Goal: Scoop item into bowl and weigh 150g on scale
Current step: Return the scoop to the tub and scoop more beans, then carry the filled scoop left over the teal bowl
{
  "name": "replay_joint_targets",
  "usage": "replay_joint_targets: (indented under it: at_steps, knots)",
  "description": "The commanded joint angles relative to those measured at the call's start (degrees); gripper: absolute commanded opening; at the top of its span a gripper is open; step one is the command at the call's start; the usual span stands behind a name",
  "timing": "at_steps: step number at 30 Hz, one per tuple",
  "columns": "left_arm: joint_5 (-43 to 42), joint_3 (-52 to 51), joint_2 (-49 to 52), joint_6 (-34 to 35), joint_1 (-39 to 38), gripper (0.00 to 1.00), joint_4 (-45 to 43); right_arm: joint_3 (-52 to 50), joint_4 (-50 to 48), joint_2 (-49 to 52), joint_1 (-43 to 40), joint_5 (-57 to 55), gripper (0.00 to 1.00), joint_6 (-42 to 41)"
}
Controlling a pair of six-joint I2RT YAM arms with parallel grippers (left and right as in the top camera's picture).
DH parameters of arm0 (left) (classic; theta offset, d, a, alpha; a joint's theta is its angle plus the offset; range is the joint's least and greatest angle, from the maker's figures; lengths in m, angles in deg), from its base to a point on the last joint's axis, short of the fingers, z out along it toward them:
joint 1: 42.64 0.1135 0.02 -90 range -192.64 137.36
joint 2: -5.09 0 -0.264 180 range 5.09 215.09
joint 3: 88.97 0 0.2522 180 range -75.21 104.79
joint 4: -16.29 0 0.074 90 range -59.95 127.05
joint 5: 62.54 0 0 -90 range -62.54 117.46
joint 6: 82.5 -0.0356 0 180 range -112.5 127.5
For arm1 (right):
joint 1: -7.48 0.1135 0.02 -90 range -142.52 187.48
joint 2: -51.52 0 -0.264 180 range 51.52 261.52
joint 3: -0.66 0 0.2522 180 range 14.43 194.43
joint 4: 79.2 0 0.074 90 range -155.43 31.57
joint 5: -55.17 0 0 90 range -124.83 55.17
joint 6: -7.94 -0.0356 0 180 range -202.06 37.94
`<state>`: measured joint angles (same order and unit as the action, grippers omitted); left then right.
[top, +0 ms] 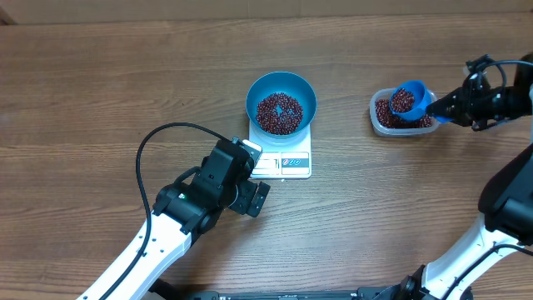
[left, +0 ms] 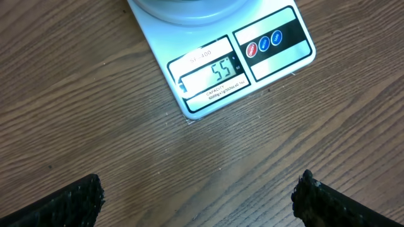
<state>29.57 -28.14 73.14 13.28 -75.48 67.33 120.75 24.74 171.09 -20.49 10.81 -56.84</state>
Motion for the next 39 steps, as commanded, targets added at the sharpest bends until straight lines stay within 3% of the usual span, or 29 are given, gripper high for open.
replay_joint_targets:
  at_steps: [1,12,24,32,34,39]
  knots:
    - [-0.46,1.31,0.09,-0.66,0.35,1.00,-0.02,-0.20,0.70,0.07,-0.94,7.54,0.04,3.85]
    - [-0.46,1.31,0.09,-0.66,0.35,1.00,-0.02,-0.17,1.03,0.07,3.80,17.70,0.04,3.82]
    - [-0.46,1.31,0.09,-0.66,0.35,1.00,-0.02,4.83,-0.24,0.04,16.39,18.01,0.04,1.60]
    - [-0.46,1.31,0.09,-0.66,0.35,0.99,-0.02,7.48,-3.02,0.02,24.24,12.81,0.04,-4.39]
    - [-0.46,1.31,0.09,-0.66,0.35,1.00,-0.02,7.65,-6.03,0.02,27.39,7.10,0.04,-9.01]
    - [-0.46,1.31,0.09,-0.66,0.35,1.00,-0.02,10.82,-6.58,0.02,31.54,0.28,0.04,-11.32]
